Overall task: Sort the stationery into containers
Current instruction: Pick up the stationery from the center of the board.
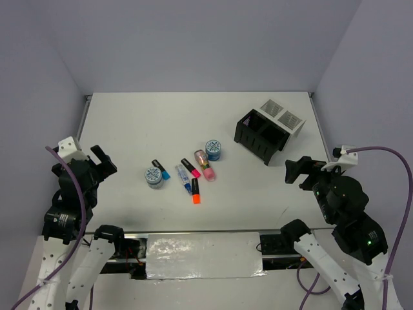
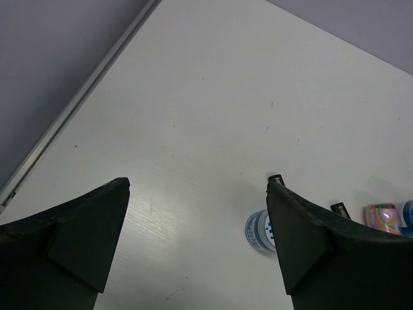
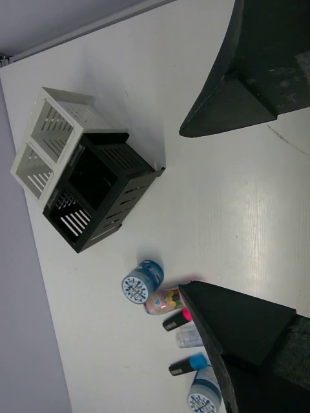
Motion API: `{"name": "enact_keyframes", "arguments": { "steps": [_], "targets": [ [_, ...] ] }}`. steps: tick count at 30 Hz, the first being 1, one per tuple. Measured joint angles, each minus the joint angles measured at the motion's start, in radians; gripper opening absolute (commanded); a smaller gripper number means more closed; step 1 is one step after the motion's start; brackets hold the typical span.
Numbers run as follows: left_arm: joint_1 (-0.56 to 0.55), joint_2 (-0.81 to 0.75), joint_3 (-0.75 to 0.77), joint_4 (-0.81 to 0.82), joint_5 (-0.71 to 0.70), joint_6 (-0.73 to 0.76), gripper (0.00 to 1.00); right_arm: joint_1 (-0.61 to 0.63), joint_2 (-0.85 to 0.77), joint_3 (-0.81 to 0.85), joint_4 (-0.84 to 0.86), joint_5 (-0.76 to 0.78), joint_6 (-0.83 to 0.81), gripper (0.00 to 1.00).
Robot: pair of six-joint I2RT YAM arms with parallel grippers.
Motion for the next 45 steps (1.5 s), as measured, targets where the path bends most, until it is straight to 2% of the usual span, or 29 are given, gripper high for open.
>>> {"name": "enact_keyframes", "arguments": {
  "steps": [11, 18, 21, 25, 30, 33, 39, 45],
  "targets": [
    [0.003, 0.0, 0.0, 0.0, 0.0, 0.0, 0.99, 0.0, -0.049, -0.017, 0.026, -0.021, 0.005, 1.0],
    [0.003, 0.0, 0.0, 0.0, 0.001, 0.0, 0.99, 0.0, -0.003, -0.091, 0.16, -0.124, 0.054, 1.0],
    [0.003, 0.001, 0.0, 0.0, 0.001, 0.0, 0.99, 0.0, 0.136, -0.132, 0.269, -0.223, 0.08, 1.0],
    [0.003, 0.001, 0.0, 0.0, 0.001, 0.0, 0.99, 0.033, 0.469, -0.101, 0.406, -0.285, 0.103, 1.0],
    [0.003, 0.011, 0.0, 0.001, 0.008, 0.0, 0.99, 0.172, 0.922, 0.075, 0.441, -0.246, 0.08, 1.0],
    [0.004, 0.026, 0.0, 0.001, 0.014, 0.0, 0.99, 0.219, 1.096, 0.208, 0.438, -0.206, 0.063, 1.0],
    [0.004, 0.038, 0.0, 0.001, 0.027, 0.001, 0.99, 0.226, 1.329, 0.395, 0.436, -0.154, 0.025, 1.0],
    [0.004, 0.038, 0.0, 0.001, 0.029, 0.001, 0.99, 0.216, 1.469, 0.433, 0.418, -0.127, -0.009, 0.99]
  ]
}}
